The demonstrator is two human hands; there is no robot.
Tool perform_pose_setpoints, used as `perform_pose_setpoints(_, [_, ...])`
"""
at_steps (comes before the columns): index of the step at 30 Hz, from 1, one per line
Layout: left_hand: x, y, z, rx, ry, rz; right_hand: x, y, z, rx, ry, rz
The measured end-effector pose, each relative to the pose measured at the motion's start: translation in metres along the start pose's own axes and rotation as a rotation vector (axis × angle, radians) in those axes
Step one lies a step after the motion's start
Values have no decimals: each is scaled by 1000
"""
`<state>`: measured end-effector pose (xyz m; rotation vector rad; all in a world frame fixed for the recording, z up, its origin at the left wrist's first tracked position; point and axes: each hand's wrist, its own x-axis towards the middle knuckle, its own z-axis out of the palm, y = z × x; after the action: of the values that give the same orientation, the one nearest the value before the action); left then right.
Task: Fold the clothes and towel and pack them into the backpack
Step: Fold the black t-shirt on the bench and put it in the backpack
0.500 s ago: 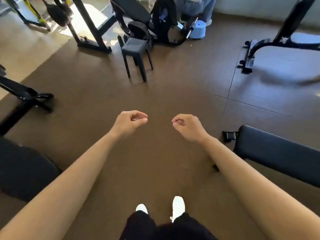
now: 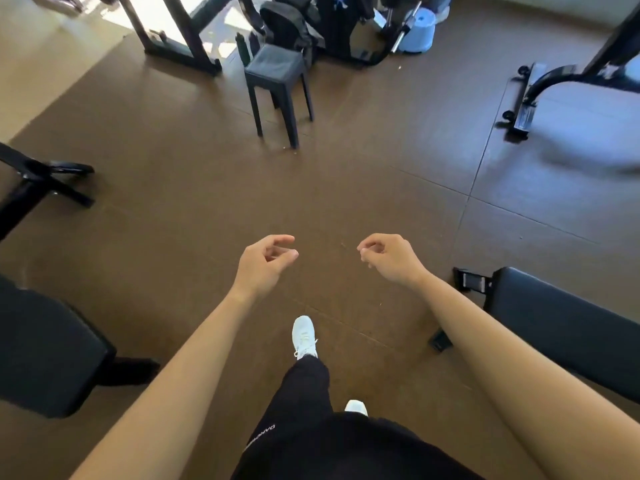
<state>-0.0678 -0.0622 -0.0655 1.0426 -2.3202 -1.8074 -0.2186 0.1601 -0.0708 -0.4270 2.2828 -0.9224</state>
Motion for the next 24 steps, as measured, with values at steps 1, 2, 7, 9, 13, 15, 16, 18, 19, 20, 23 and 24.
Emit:
perform_pose_setpoints(1, [16, 0, -5, -40, 17, 0, 13, -5, -3, -14, 6, 11])
perform_pose_setpoints(2, [32, 2, -10, -70, 27, -5, 25, -11, -7, -27, 11, 26])
perform_pose_setpoints(7, [108, 19, -23, -137, -12, -21, 90, -43, -27, -65, 63, 71])
perform_pose_setpoints(9, [139, 30, -25, -122, -41, -38, 115, -54, -34, -56, 63, 72])
perform_pose_setpoints(13, [198, 58, -20, -91, -83, -49, 159, -63, -50, -24, 45, 97])
perform_pose_setpoints(15, [234, 72, -17, -50, -104, -44, 189, -61, -63, -6, 68, 122])
perform_pose_setpoints(16, [252, 80, -15, -22, -117, -43, 206, -59, -70, 0, 77, 127])
perform_pose_setpoints(18, [290, 96, -9, 25, -126, -49, 240, -55, -86, 22, 78, 129])
perform_pose_setpoints(19, [308, 104, -4, 39, -127, -48, 258, -54, -94, 33, 75, 124])
perform_pose_setpoints(20, [326, 114, 1, 54, -132, -43, 275, -53, -104, 38, 72, 116])
perform_pose_setpoints(23, [376, 146, 18, 132, -150, -16, 326, -59, -134, 56, 56, 110])
perform_pose_setpoints(24, [391, 157, 24, 150, -167, -2, 342, -61, -143, 66, 49, 110])
